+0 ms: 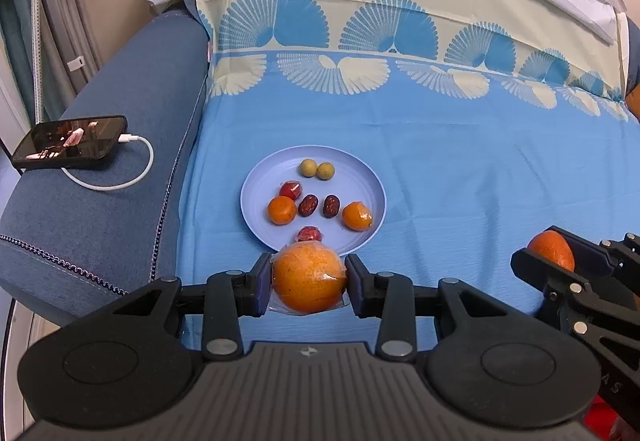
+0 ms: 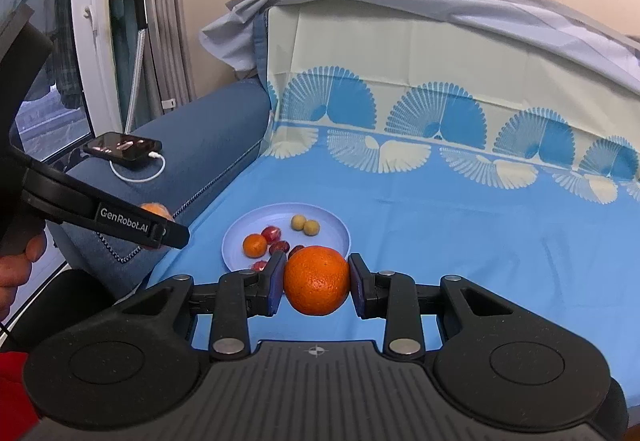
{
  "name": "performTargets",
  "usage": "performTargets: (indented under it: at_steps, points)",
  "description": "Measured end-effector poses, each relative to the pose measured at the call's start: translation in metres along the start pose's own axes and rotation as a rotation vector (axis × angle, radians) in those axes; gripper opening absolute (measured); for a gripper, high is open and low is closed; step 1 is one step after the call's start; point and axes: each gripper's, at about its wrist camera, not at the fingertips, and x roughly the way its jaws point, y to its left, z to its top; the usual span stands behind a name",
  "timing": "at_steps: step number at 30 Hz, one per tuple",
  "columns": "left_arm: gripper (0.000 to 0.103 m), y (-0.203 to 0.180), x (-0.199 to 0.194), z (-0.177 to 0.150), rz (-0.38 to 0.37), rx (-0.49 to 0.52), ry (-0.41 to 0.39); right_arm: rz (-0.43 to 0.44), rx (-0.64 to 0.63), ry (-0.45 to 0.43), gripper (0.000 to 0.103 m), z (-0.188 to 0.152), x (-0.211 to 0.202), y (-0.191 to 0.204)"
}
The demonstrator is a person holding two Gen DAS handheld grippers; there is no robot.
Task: Organize fruits
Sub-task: 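Carry both orange fruits to the plate and open both grippers over it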
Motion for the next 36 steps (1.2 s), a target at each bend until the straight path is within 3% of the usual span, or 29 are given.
performTargets:
  at_steps: [21,36]
  points:
    - [0.042,0.026,0.029,0.032,0.053,-0.064,0.025,-0.001,0.022,0.068,0.035,0.01,0.051,-0.009]
    - [0.042,0.038,0.098,0.079,0.065,-0.068,0.101,0.015,0.017,0.105,0.035,0.036,0.129,-0.015]
